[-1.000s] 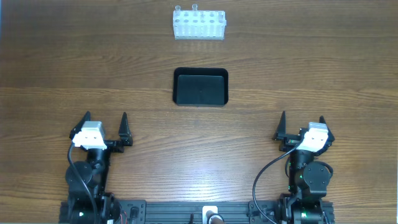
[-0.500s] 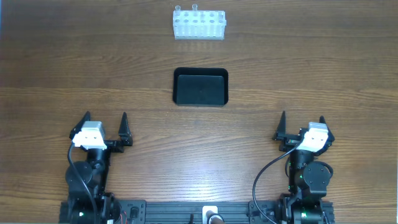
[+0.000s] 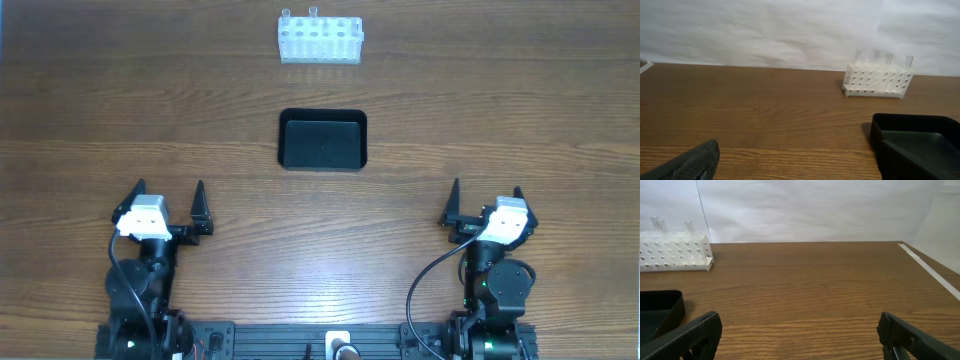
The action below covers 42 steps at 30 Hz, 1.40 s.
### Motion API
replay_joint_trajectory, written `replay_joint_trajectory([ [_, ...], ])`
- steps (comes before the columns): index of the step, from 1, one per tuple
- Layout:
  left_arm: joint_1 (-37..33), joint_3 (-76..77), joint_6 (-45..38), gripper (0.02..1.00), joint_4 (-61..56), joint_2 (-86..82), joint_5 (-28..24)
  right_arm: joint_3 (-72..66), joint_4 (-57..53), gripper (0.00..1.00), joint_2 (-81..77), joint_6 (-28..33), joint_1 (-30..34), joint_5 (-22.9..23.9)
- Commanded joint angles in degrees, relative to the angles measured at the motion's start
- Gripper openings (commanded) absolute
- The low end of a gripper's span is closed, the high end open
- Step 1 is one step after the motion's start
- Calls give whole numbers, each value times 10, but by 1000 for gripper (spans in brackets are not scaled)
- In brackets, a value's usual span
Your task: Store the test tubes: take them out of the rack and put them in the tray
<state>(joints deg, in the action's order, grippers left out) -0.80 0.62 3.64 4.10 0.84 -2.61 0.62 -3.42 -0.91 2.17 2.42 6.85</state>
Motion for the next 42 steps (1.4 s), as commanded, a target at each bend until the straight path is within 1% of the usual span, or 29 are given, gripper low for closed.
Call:
replay_joint_trajectory([
  [1, -3, -3, -4, 1000, 2, -4, -6, -3, -2, 993, 6, 2, -3, 1],
  [10, -3, -3, -4, 1000, 2, -4, -5, -3, -2, 991, 6, 2, -3, 1],
  [12, -3, -3, -4, 998, 2, -4, 1, -3, -2, 991, 6, 2, -3, 1],
  [22, -3, -3, -4, 1000, 2, -3, -4, -3, -2, 991, 6, 2, -3, 1],
  [27, -3, -3, -4, 1000, -80, -3, -42, -3, -2, 993, 6, 2, -3, 1],
  [30, -2, -3, -4, 1000, -121, -3, -44, -3, -2, 991, 6, 2, -4, 1],
  [35, -1, -3, 2, 996, -188, 19, -39, -3, -2, 993, 6, 2, -3, 1],
  [38, 10, -2, 2, 998, -247, 54, -13, -3, -2, 993, 6, 2, -3, 1],
  [42, 24, 25, 2, 996, -326, 154, 10, -3, -2, 991, 6, 2, -3, 1],
])
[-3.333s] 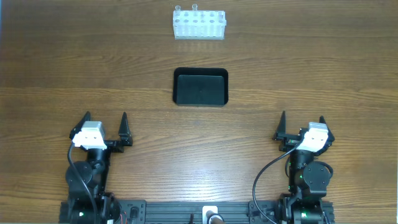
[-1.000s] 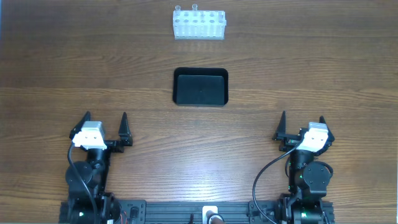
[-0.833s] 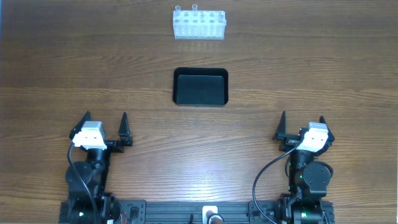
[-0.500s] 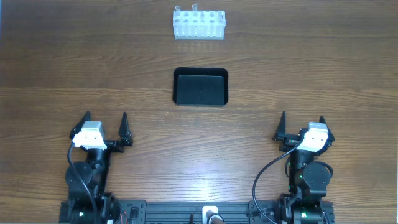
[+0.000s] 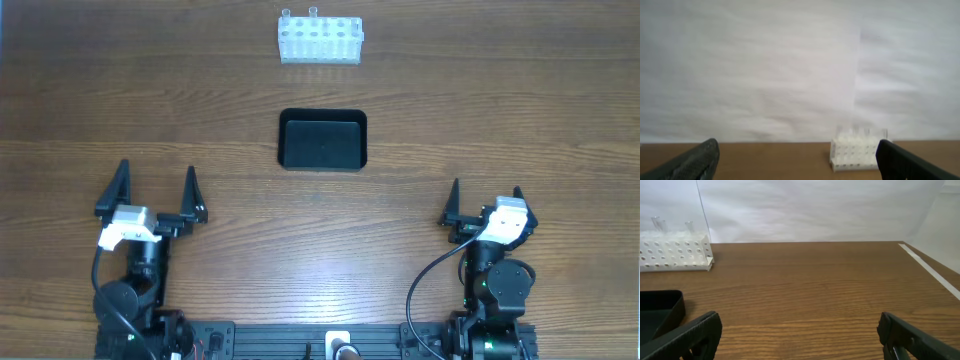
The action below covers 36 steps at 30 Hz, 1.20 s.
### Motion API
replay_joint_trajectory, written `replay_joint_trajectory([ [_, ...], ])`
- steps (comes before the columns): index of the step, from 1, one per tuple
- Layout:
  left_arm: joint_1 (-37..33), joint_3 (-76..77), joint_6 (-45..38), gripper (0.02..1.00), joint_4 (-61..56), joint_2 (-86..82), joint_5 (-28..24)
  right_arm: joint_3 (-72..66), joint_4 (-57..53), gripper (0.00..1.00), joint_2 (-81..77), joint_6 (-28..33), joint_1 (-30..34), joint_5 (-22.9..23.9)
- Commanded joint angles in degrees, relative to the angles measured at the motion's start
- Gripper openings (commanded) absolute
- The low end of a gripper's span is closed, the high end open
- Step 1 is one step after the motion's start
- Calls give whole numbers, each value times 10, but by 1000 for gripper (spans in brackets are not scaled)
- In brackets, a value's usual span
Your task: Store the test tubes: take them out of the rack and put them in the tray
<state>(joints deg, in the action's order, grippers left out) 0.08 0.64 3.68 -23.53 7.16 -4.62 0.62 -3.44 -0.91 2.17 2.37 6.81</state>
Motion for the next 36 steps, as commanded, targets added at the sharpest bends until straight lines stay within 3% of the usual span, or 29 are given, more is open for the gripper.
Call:
replay_joint_trajectory([
  [1, 18, 42, 1, 998, -63, 128, 32, -3, -2, 991, 6, 2, -3, 2],
  [10, 24, 292, 2, 998, -80, 513, 6, -3, -2, 993, 6, 2, -3, 2],
  [19, 92, 534, 4, 998, -80, 816, 26, -3, -2, 993, 6, 2, -3, 2],
  [27, 138, 687, 4, 1000, -77, 998, 35, -3, -2, 993, 6, 2, -3, 2],
  [36, 162, 747, 15, 1000, -76, 1081, 68, -3, -2, 991, 6, 2, -3, 2],
])
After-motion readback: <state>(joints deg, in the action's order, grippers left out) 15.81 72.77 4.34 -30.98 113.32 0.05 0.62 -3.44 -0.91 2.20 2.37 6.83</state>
